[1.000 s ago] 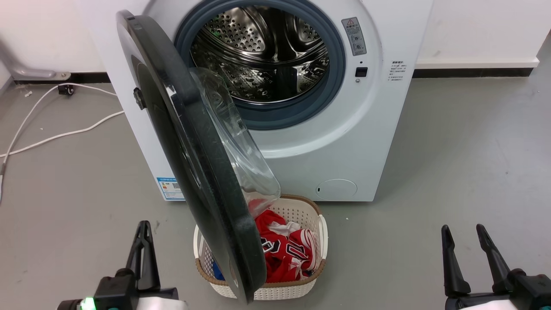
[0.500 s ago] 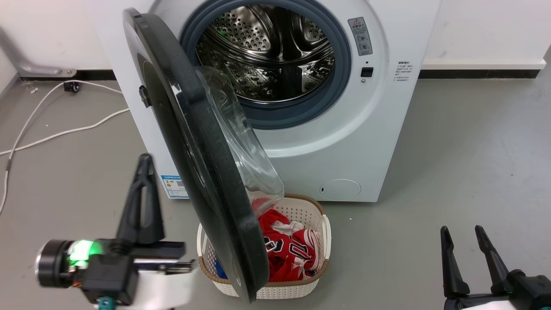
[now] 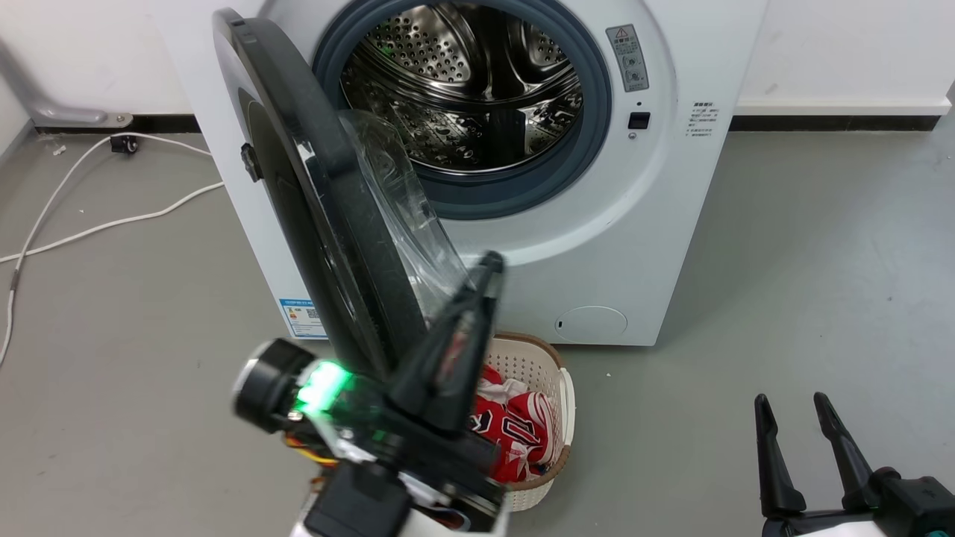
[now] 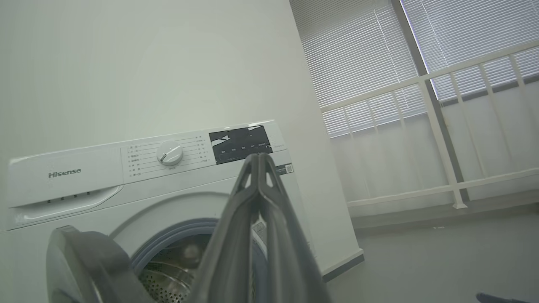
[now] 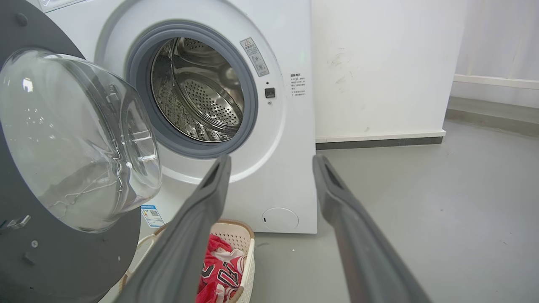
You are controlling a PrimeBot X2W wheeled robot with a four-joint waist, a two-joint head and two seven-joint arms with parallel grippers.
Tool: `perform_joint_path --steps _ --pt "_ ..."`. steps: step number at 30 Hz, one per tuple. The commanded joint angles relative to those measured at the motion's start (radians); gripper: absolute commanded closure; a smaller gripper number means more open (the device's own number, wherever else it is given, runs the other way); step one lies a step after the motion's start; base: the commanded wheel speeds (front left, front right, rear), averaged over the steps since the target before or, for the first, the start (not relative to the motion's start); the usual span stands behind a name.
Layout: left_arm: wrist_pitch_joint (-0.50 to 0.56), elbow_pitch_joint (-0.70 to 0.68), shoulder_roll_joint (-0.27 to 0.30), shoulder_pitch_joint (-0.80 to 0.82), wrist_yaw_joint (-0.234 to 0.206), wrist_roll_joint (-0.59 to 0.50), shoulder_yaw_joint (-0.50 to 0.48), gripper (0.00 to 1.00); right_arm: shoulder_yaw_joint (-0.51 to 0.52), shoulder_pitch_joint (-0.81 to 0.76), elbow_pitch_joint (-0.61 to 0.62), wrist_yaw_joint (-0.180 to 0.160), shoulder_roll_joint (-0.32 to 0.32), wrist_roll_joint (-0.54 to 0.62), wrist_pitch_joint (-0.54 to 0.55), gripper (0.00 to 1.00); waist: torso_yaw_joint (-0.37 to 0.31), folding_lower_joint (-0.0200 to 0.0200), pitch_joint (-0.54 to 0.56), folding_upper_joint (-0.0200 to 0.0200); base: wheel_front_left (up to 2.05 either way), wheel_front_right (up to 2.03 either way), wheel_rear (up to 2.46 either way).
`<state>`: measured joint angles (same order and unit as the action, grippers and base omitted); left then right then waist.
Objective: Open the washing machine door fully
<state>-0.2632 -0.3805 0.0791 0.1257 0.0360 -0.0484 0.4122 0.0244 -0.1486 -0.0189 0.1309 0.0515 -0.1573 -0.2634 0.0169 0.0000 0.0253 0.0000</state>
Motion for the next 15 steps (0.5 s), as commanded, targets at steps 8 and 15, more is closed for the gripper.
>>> perform_joint_path --steps 8,15 --pt "-0.002 0.035 -0.017 0.029 0.01 0.029 0.144 1.0 -0.01 0.014 -0.005 0.0 -0.002 0.008 -0.002 0.0 -0.01 0.0 -0.008 0.0 0.0 0.0 0.0" --pt "-0.002 0.08 -0.024 0.025 0.027 0.043 0.271 1.0 -0.01 0.015 -0.01 0.0 -0.002 0.013 -0.002 0.0 -0.006 0.0 -0.014 0.0 0.0 0.0 0.0"
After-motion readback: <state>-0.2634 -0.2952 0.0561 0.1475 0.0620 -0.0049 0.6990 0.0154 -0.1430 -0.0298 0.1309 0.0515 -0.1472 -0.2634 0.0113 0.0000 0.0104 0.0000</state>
